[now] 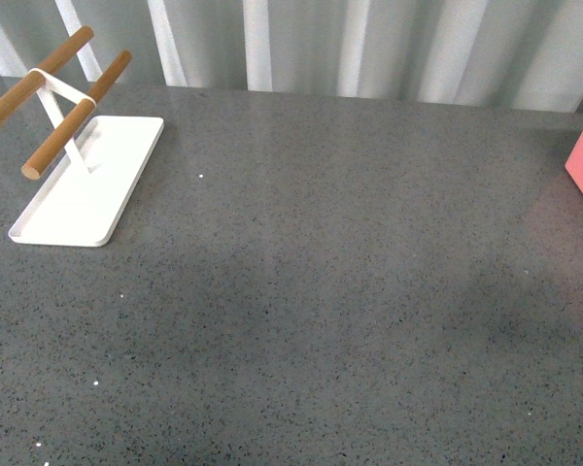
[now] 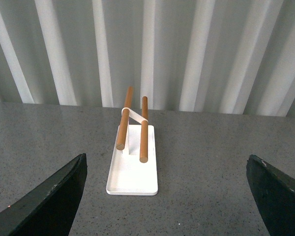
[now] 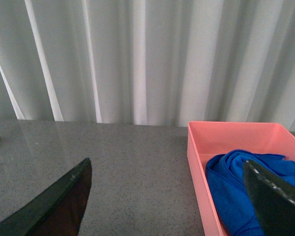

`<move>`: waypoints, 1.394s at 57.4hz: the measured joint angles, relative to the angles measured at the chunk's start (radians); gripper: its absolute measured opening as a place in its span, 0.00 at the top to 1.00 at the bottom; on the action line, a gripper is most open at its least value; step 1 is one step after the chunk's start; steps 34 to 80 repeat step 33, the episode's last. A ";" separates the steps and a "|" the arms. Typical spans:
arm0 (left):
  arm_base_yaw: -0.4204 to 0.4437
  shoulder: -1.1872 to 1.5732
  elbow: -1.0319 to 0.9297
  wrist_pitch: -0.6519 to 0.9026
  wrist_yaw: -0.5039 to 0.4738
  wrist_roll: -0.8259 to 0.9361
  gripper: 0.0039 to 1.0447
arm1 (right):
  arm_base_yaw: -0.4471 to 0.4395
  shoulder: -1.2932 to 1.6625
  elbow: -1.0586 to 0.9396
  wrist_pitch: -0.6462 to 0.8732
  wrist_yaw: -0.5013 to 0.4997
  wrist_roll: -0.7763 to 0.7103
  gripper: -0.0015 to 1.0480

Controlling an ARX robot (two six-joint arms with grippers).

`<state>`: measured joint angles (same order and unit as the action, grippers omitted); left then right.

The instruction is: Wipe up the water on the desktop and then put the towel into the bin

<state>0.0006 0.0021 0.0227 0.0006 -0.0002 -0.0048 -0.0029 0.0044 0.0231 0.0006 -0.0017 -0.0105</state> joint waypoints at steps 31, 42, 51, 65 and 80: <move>0.000 0.000 0.000 0.000 0.000 0.000 0.06 | 0.000 0.000 0.000 0.000 0.000 0.001 0.07; 0.000 0.000 0.000 0.000 0.000 0.000 0.06 | 0.000 0.000 0.000 0.000 0.000 0.000 0.07; 0.000 0.000 0.000 0.000 0.000 0.000 0.06 | 0.000 0.000 0.000 0.000 0.000 0.000 0.07; 0.000 0.000 0.000 0.000 0.000 0.000 0.06 | 0.000 0.000 0.000 0.000 0.000 0.000 0.07; 0.000 0.000 0.000 0.000 0.000 0.000 0.06 | 0.000 0.000 0.000 0.000 0.000 0.000 0.07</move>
